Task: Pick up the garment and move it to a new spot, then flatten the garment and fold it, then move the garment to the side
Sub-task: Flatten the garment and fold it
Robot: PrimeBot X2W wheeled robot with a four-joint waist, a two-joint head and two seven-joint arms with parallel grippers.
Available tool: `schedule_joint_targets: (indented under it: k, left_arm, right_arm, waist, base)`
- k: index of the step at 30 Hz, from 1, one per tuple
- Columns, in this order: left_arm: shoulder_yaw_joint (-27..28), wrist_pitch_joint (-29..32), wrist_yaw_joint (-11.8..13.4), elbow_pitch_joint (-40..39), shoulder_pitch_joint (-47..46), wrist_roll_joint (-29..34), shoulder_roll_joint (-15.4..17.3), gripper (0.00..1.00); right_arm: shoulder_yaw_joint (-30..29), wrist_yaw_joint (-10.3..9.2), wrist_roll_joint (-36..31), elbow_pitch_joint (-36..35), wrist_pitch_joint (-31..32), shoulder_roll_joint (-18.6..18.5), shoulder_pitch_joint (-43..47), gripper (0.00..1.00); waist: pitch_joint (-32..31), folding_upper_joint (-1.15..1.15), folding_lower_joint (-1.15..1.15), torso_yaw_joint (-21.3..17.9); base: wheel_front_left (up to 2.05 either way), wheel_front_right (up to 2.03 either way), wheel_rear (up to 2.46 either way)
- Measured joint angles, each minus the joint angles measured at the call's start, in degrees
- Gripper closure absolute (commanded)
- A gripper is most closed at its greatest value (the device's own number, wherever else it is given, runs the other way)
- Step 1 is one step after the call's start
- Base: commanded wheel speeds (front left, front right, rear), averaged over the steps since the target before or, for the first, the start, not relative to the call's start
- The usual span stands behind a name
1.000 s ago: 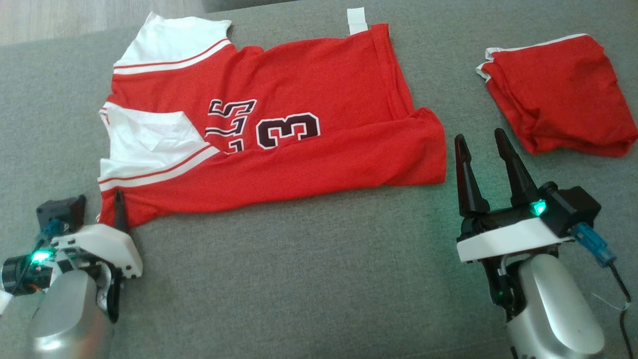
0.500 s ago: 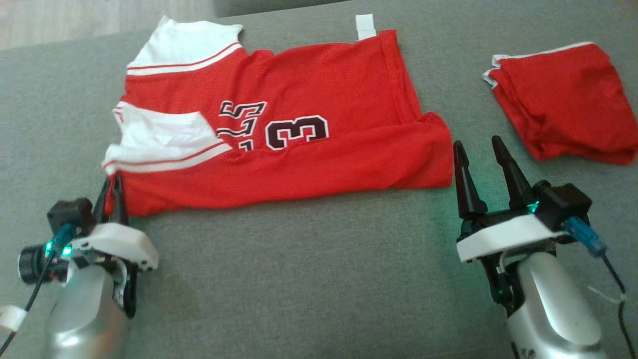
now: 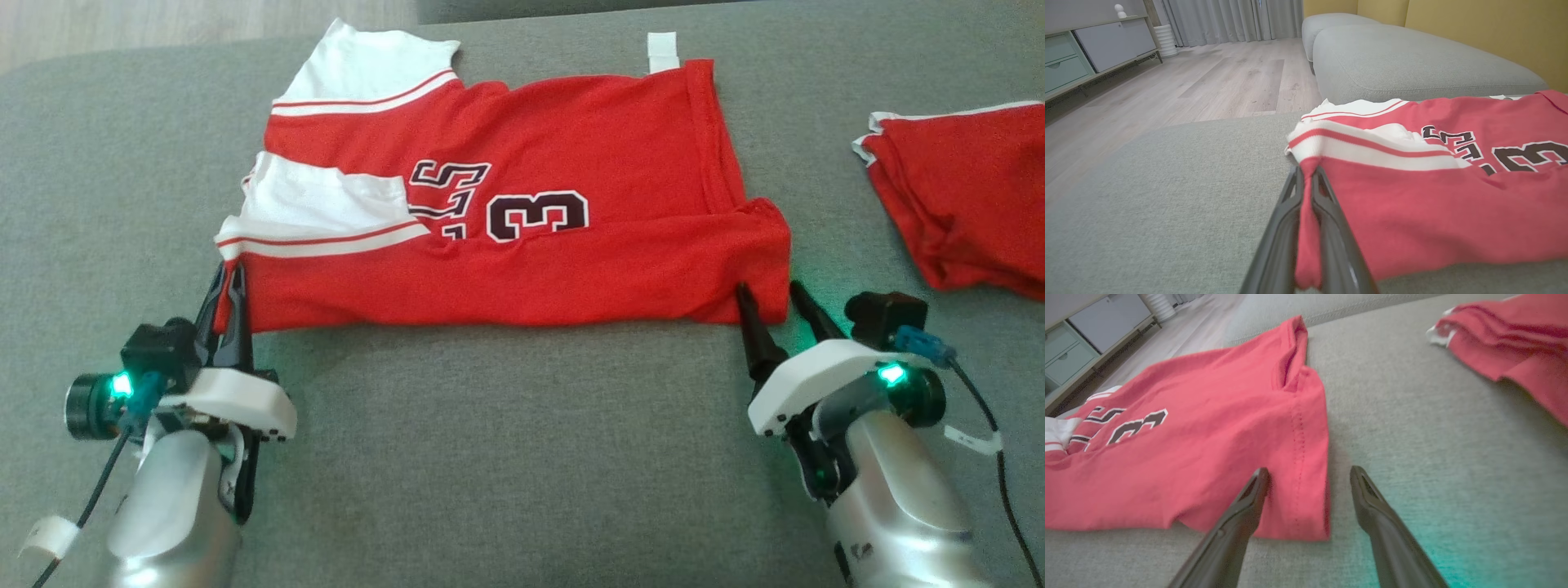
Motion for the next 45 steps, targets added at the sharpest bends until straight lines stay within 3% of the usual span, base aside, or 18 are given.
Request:
schedule_joint_targets:
  k: [8,9,10,13,18,26,39,40,41,43,44,45]
  left_arm:
    - [-1.11,-0.01,0.05,-1.48,0.14,0.10,-0.09,1.00]
    - [-1.21,-0.01,0.07,-1.48,0.24,0.10,-0.08,1.00]
    - [-1.27,-0.01,0.07,-1.46,0.38,0.10,-0.08,1.00]
    - [-1.38,0.00,0.08,-1.30,0.98,0.09,-0.04,1.00]
    - [-1.40,-0.01,0.16,-1.19,2.55,0.08,0.25,1.00]
    - [-1.47,-0.01,0.58,-2.30,6.83,-0.22,0.38,1.00]
    - [-3.31,0.19,1.64,-7.73,18.72,-1.37,-0.63,1.00]
    - [-3.49,0.69,1.63,-8.01,18.97,-1.43,-0.66,1.00]
    - [-3.58,0.93,1.63,-8.21,19.05,-1.44,-0.74,1.00]
    - [-3.71,1.09,1.65,-8.58,19.04,-1.44,-0.83,0.06]
    - [-3.74,1.09,1.68,-8.69,19.03,-1.44,-0.83,0.00]
    - [-3.76,1.09,1.69,-8.77,19.02,-1.44,-0.85,0.00]
  right_arm:
    - [3.71,0.00,4.25,7.08,0.87,-0.33,-4.98,0.00]
    - [4.47,0.00,4.66,7.81,0.85,-0.35,-5.61,0.53]
    - [5.04,0.00,4.97,8.42,0.73,-0.37,-6.13,1.00]
    - [5.82,0.00,3.52,11.27,-1.97,-0.38,-7.10,1.00]
    - [3.69,0.00,-5.10,13.69,-5.82,-0.18,-7.12,1.00]
    - [-3.57,0.00,-15.70,10.24,-6.70,0.15,-4.93,1.00]
    - [-6.42,0.00,-14.39,-3.37,2.72,0.56,11.36,1.00]
    - [-6.56,0.00,-14.37,-4.36,3.16,0.56,12.21,0.69]
    - [-6.80,0.00,-14.33,-5.44,3.32,0.59,12.91,0.00]
    - [-7.05,0.00,-13.84,-7.44,3.58,0.59,13.58,0.00]
    - [-7.33,0.00,-13.32,-8.59,3.56,0.57,13.72,0.00]
    - [-7.68,0.00,-13.03,-9.93,3.33,0.57,13.78,0.00]
  waist:
    - [0.46,0.00,0.00,1.28]
    - [0.48,0.00,0.00,1.35]
    - [0.48,0.00,-0.01,1.38]
    - [0.04,0.00,0.00,1.17]
    - [-1.31,0.00,0.00,0.20]
    - [-4.84,0.00,0.00,-1.40]
    - [-10.75,0.00,-0.02,-2.89]
    - [-10.79,0.00,-0.02,-2.92]
    - [-10.77,0.00,-0.01,-2.93]
    - [-10.64,0.00,-0.01,-2.94]
    - [-10.53,0.00,-0.01,-2.96]
    - [-10.35,0.00,-0.01,-3.00]
  base:
    - [0.00,0.00,0.00]
    - [0.00,0.00,0.00]
    - [0.00,0.00,0.00]
    - [0.00,0.00,0.00]
    - [0.00,0.00,0.00]
    - [0.00,0.00,0.00]
    - [0.00,0.00,0.00]
    - [0.00,0.00,0.00]
    - [0.00,0.00,0.00]
    - [0.00,0.00,0.00]
    - [0.00,0.00,0.00]
    - [0.00,0.00,0.00]
